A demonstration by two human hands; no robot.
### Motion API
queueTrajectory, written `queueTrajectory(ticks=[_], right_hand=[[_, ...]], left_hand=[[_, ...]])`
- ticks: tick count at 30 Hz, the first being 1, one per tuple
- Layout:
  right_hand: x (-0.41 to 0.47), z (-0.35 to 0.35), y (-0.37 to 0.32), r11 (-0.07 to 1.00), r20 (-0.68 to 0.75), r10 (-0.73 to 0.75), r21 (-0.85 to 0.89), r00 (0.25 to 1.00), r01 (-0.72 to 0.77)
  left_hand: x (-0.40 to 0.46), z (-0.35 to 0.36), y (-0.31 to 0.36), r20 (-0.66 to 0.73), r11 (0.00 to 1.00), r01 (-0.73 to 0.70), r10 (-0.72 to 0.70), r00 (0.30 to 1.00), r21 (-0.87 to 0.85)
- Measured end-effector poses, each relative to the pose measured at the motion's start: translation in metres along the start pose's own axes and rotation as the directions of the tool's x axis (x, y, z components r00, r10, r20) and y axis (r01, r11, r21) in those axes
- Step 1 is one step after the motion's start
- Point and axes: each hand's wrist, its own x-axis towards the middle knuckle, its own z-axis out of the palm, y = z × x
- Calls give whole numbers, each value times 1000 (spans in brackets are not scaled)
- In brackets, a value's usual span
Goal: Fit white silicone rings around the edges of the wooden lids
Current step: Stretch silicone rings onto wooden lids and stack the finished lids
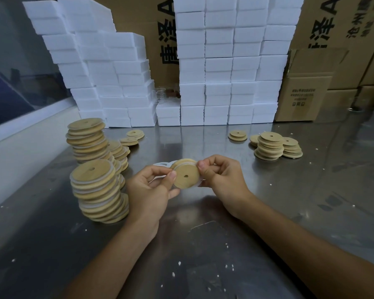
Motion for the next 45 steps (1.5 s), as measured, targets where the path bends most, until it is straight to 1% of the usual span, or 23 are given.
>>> queueTrajectory(ticks=[3,7,9,11,13,14,16,17,18,19,21,23,26,30,33,37,40,45], right_hand=[[0,-2,1,1000,-1,1,-29,1000,-1],[-1,3,2,999,23,-30,11,999,30],[-2,4,3,999,45,-37,0,998,37],[-2,3,3,996,27,-72,-44,997,73],[-3,2,5,972,2,-165,-168,986,163],[-3,1,6,941,15,-227,-254,974,223],[-6,2,8,843,101,-347,-403,933,357],[-7,3,8,803,141,-384,-436,912,406],[-8,5,8,790,157,-398,-441,904,425],[-8,6,8,799,149,-394,-432,907,418],[-7,7,7,851,105,-344,-384,933,357],[-6,7,5,906,70,-272,-317,960,280],[-5,8,2,951,41,-201,-233,979,205],[-3,7,1,975,29,-152,-157,988,154],[-3,4,-1,992,49,-98,-79,994,102],[-3,2,1,995,96,-25,-92,995,34],[-2,1,3,992,83,-9,-121,996,19],[-3,2,-4,991,-6,46,-123,999,-46]], left_hand=[[0,0,-1,-5,1000,27,-27,1000,12],[3,-2,-5,-17,995,76,-77,997,-58],[3,-2,-7,-3,996,67,-67,998,-51],[3,-3,-10,39,999,-2,0,999,32],[2,-3,-12,91,983,-118,106,990,142],[2,-3,-13,117,964,-181,161,980,195],[1,-4,-13,170,922,-270,229,958,277],[1,-5,-12,180,912,-283,238,954,297],[2,-6,-11,177,912,-280,235,956,299],[2,-7,-11,165,920,-268,228,960,288],[2,-6,-8,123,947,-219,195,973,233],[1,-3,-6,85,978,-147,135,987,151],[-1,-1,-3,69,998,-35,32,997,54],[-1,0,-1,57,997,72,-70,996,-20],[1,-1,2,52,983,132,-127,991,-124],[5,-2,5,65,944,199,-189,980,-262],[3,-1,4,109,940,235,-214,971,-247],[2,-1,2,88,989,130,-124,988,-72]])
